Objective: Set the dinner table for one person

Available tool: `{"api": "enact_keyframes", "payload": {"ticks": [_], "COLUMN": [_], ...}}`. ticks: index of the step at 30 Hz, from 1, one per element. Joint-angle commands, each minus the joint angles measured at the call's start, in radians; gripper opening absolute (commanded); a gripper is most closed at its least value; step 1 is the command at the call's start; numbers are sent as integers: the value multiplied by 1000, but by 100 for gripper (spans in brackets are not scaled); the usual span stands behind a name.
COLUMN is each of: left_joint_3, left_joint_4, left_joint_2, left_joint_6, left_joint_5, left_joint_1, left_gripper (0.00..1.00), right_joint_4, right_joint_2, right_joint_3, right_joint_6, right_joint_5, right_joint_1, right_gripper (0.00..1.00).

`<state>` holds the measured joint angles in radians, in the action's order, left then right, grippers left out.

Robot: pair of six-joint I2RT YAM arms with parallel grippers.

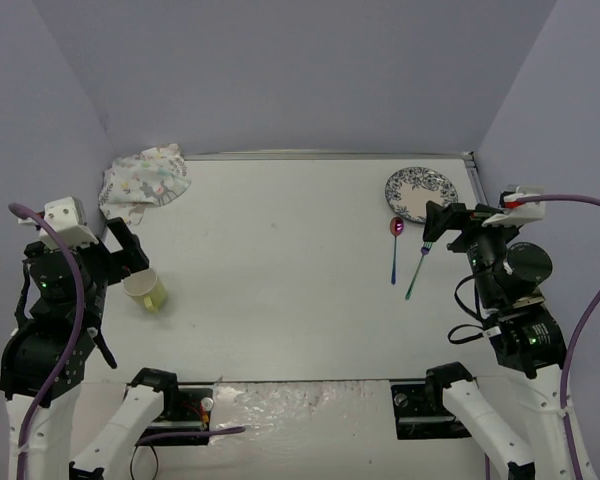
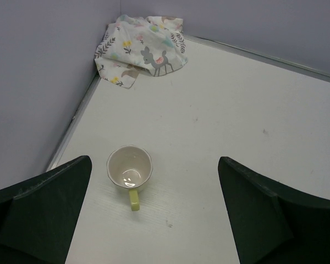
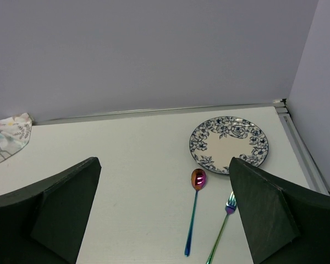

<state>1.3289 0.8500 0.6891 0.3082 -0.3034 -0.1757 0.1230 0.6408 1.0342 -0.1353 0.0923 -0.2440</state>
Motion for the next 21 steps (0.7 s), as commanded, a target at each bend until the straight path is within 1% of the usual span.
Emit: {"api": "enact_keyframes", "payload": {"ticks": [1,3,6,9,12,16,21], "left_joint_3": [-33,-57,-97,-105,-78,19,201], "left_joint_4": [-104,-161,-286,-403,-538,-655,-756], "left_joint_2": [136,184,290,417,603,821,1074], "left_joint_6": [74,100,132,168,203,241,243], "left_joint_5": [15,15,5,-14,-1,-15,-41], "left_joint_1": [-5,-5,-1,27,79,148,211], "left_gripper": [97,97,97,97,97,97,97], "right_joint_4": [-89,-89,-89,-91,-92,-97,-104], "right_joint_2": [46,65,103,141,168,199,244], "right_joint_3": [-13,-30,-45,-65,-75,-82,-95], "right_joint_6": [-68,-86,-119,-120,-120,-128,-125], "right_joint_5": [-72,-126,-193,-263,-305,-326,-386], "right_joint_1": [-6,-5,-6,-6,-6,-6,-6], "right_gripper": [100,100,100,100,100,100,100]}}
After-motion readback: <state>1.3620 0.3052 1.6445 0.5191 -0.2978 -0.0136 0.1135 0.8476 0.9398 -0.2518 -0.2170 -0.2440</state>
